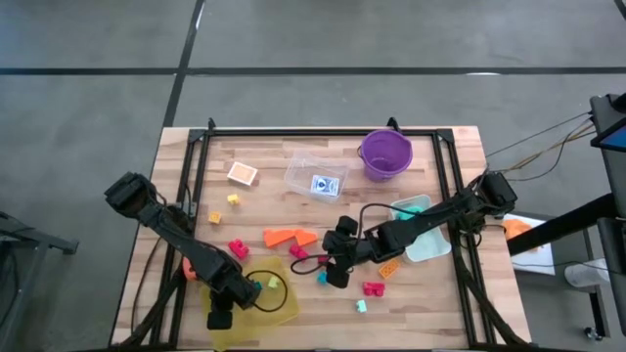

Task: Pick & Place Toys
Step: Put the blue game piece into the yellow bin

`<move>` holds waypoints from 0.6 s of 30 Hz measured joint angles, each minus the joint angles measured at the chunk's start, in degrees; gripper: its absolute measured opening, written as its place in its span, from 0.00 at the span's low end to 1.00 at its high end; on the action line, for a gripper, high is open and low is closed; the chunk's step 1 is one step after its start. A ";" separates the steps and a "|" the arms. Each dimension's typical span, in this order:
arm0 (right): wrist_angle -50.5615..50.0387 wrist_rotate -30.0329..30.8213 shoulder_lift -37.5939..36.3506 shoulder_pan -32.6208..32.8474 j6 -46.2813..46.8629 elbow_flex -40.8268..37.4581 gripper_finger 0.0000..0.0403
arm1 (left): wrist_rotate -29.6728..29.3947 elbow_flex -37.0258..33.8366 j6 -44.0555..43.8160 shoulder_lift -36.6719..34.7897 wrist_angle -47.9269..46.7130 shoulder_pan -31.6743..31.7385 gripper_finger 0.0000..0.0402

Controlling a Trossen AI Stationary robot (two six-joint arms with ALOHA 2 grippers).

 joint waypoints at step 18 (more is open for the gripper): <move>0.02 -0.01 0.01 0.00 0.00 -0.09 0.79 | 0.12 2.15 -2.84 -2.45 -5.37 -0.09 0.02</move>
